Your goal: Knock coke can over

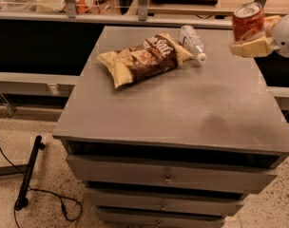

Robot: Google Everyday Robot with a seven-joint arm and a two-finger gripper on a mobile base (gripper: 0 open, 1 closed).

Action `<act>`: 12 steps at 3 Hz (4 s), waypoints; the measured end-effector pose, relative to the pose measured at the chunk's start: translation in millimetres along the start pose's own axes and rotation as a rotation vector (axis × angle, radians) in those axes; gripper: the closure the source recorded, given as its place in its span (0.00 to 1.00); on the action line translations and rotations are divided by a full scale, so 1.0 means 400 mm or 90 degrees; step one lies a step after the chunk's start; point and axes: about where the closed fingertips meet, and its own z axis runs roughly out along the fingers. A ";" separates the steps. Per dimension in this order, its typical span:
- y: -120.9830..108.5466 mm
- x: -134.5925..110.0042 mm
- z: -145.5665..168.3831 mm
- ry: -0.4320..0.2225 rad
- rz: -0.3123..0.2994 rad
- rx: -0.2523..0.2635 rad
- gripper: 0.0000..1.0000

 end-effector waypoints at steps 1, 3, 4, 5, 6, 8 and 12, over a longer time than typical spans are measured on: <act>0.008 -0.054 -0.059 -0.068 0.013 -0.002 1.00; 0.081 -0.158 -0.028 -0.012 -0.124 -0.108 1.00; 0.130 -0.143 0.021 0.090 -0.266 -0.152 1.00; 0.165 -0.115 0.042 0.175 -0.400 -0.151 1.00; 0.173 -0.064 0.059 0.253 -0.533 -0.138 1.00; 0.166 -0.011 0.071 0.345 -0.707 -0.241 1.00; 0.215 0.111 0.033 0.337 -0.783 -0.549 1.00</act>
Offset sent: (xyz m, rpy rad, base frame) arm -0.0125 0.0354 0.0600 -0.0312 -0.0267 0.2197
